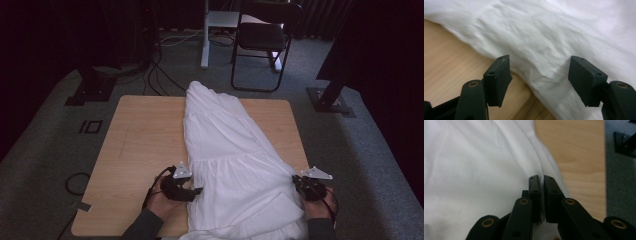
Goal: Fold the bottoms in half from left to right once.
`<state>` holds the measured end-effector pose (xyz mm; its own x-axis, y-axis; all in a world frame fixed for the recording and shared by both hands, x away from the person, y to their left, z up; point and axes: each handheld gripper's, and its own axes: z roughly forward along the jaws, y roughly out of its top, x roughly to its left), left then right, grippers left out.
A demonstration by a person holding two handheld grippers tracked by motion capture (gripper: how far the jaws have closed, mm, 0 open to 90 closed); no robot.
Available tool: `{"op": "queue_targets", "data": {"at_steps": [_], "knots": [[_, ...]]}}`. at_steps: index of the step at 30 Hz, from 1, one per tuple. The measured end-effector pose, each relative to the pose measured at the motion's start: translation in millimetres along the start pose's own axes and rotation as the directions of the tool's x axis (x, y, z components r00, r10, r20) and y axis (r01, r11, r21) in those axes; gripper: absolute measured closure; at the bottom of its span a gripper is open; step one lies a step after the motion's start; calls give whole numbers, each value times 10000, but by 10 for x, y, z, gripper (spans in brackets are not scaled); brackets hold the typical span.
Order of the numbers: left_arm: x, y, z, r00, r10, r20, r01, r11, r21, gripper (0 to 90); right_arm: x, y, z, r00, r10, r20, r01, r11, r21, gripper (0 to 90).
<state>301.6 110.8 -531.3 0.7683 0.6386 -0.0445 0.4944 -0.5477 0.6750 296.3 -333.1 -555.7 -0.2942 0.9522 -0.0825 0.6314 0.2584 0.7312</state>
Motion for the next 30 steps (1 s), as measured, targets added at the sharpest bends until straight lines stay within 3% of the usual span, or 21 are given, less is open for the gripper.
{"op": "queue_targets", "data": {"at_steps": [1, 2, 5, 6, 7, 8, 9, 12, 13, 14, 19, 20, 21, 24, 25, 27, 28, 30], "knots": [[0, 0, 0, 10000, 0, 0, 0, 10000, 0, 453, 0, 0, 0, 10000, 0, 0, 0, 10000, 0, 844], [-26, -18, 115, 9990, 345, -289, -331, 9982, 491, 551, 18, -14, 48, 9999, -110, -46, 111, 9996, 265, 842], [-11, -35, 159, 9994, 274, -194, -265, 9986, 454, 772, 25, 0, 51, 9999, -135, -94, 138, 9994, 309, 841], [9, -18, 145, 9981, 357, -507, -329, 9980, 549, 834, 26, 3, 54, 9999, -107, -113, 111, 9995, 308, 843], [9, -18, 145, 9981, 357, -507, -329, 9980, 549, 859, 26, 3, 54, 9999, -107, -113, 111, 9995, 308, 843], [35, -1, 149, 9948, 610, -819, -552, 9959, 716, 864, 40, 12, 63, 9998, -78, -209, 84, 9995, 295, 854], [35, -1, 149, 9948, 610, -819, -552, 9959, 716, 867, 59, 22, 71, 9996, -40, -263, 48, 9995, 303, 860], [150, 33, 158, 9888, 625, -1353, -516, 9953, 825, 873, 117, 57, 94, 9994, -230, -262, 238, 9992, 323, 860], [277, 56, 161, 9818, 480, -1836, -324, 9957, 868, 876, 188, 102, 126, 9986, -388, -353, 400, 9986, 342, 861], [277, 56, 161, 9818, 480, -1836, -324, 9957, 868, 876, 188, 102, 126, 9986, -388, -353, 400, 9986, 342, 861], [754, 140, 179, 9573, -383, -2866, 650, 9943, 841, 880, 390, 271, 251, 9939, -943, -566, 968, 9943, 436, 872], [754, 140, 179, 9573, -383, -2866, 650, 9943, 841, 880, 390, 271, 251, 9939, -943, -566, 968, 9943, 436, 872], [902, 196, 210, 9464, -575, -3179, 888, 9924, 849, 880, 426, 307, 282, 9927, -1048, -600, 1075, 9933, 436, 874], [1080, 300, 247, 9303, -685, -3604, 1124, 9884, 1024, 882, 541, 454, 399, 9906, -1212, -641, 1243, 9912, 455, 880], [1141, 339, 246, 9222, -661, -3810, 1162, 9871, 1100, 882, 557, 486, 416, 9902, -1251, -624, 1276, 9911, 387, 880], [1208, 384, 199, 9152, -907, -3926, 1380, 9859, 941, 883, 560, 548, 403, 9920, -1044, -715, 1055, 9943, 120, 879], [1225, 403, 141, 9153, -1067, -3883, 1466, 9864, 744, 883, 551, 576, 376, 9928, -870, -825, 869, 9962, -56, 875], [1174, 430, -6, 9233, -1186, -3653, 1370, 9903, 248, 882, 532, 614, 299, 9919, -622, -1112, 580, 9975, -404, 867]]}}
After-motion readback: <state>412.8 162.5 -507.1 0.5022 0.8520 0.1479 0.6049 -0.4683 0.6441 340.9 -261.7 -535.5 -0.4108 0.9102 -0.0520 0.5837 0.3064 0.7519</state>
